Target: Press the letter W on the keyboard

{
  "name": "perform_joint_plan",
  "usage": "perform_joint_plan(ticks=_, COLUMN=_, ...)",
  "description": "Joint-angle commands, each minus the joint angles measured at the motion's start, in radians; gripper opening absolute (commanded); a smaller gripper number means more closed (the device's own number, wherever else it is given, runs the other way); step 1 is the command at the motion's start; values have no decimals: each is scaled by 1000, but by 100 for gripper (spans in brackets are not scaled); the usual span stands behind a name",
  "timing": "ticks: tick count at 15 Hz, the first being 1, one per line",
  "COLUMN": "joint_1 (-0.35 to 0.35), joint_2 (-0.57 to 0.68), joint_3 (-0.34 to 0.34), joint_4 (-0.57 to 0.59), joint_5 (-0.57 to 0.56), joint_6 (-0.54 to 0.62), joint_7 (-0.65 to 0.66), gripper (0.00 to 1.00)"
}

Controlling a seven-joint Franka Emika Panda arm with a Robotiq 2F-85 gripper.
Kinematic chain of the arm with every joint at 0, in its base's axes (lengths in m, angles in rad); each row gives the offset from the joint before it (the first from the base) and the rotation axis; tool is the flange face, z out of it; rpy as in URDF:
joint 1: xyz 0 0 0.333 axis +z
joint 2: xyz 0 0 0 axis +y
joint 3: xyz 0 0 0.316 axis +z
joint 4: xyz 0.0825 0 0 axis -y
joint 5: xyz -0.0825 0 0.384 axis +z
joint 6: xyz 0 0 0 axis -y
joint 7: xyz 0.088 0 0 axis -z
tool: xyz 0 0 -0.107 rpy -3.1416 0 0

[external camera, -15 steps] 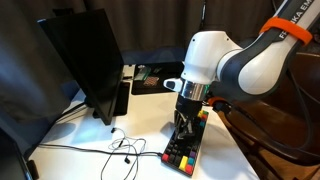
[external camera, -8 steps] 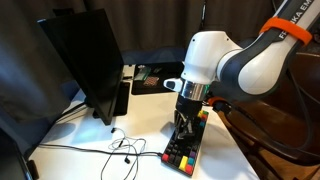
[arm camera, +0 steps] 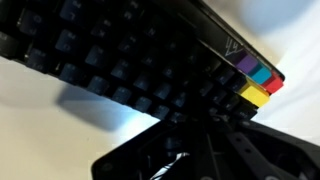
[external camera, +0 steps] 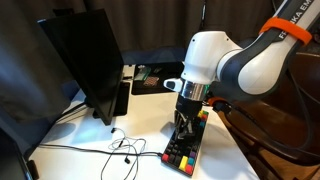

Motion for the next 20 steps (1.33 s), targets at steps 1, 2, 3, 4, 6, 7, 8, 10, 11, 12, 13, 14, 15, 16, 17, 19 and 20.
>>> perform_joint_plan(ticks=1, joint_1=-13, joint_2=-3, joint_3=9, joint_4=-7, joint_5=-8, joint_6=-1, joint_7=4, gripper=0)
perform_joint_plan(ticks=2, joint_1=-16, joint_2=-9, joint_3=13, joint_4=-9, joint_5=-7, joint_6=0, joint_7=3, gripper=0)
perform_joint_plan(ticks=3, joint_1=-22, joint_2=-13, joint_3=21, joint_4=-10, joint_5=-3, joint_6=-1, joint_7=1, gripper=0)
perform_joint_plan(ticks=4, joint_1=-26, joint_2=-21, joint_3=26, joint_4=-13, joint_5=-1, joint_6=-1, joint_7=1, gripper=0)
perform_joint_plan(ticks=6, joint_1=-34, joint_2=-41, joint_3=36, joint_4=-21, joint_5=4, joint_6=-6, joint_7=3, gripper=0)
perform_joint_plan(ticks=7, joint_1=-36, joint_2=-49, joint_3=38, joint_4=-22, joint_5=5, joint_6=-11, joint_7=5, gripper=0)
perform_joint_plan(ticks=8, joint_1=-40, joint_2=-58, joint_3=41, joint_4=-24, joint_5=6, joint_6=-14, joint_7=5, gripper=0)
perform_joint_plan(ticks=10, joint_1=-41, joint_2=-71, joint_3=41, joint_4=-25, joint_5=6, joint_6=-20, joint_7=9, gripper=0)
perform_joint_plan(ticks=11, joint_1=-41, joint_2=-77, joint_3=42, joint_4=-25, joint_5=8, joint_6=-26, joint_7=10, gripper=0)
perform_joint_plan(ticks=12, joint_1=-42, joint_2=-84, joint_3=45, joint_4=-26, joint_5=10, joint_6=-34, joint_7=9, gripper=0)
perform_joint_plan(ticks=13, joint_1=-41, joint_2=-92, joint_3=44, joint_4=-27, joint_5=12, joint_6=-37, joint_7=12, gripper=8)
perform_joint_plan(ticks=14, joint_1=-43, joint_2=-103, joint_3=48, joint_4=-28, joint_5=16, joint_6=-47, joint_7=13, gripper=27)
perform_joint_plan(ticks=15, joint_1=-42, joint_2=-115, joint_3=48, joint_4=-30, joint_5=18, joint_6=-57, joint_7=16, gripper=33)
perform_joint_plan(ticks=16, joint_1=-42, joint_2=-129, joint_3=49, joint_4=-33, joint_5=22, joint_6=-66, joint_7=21, gripper=40)
perform_joint_plan(ticks=17, joint_1=-41, joint_2=-145, joint_3=49, joint_4=-37, joint_5=26, joint_6=-82, joint_7=25, gripper=47)
perform_joint_plan(ticks=19, joint_1=-45, joint_2=-181, joint_3=56, joint_4=-43, joint_5=44, joint_6=-121, joint_7=32, gripper=60)
perform_joint_plan(ticks=20, joint_1=-46, joint_2=-203, joint_3=59, joint_4=-46, joint_5=53, joint_6=-147, joint_7=36, gripper=68)
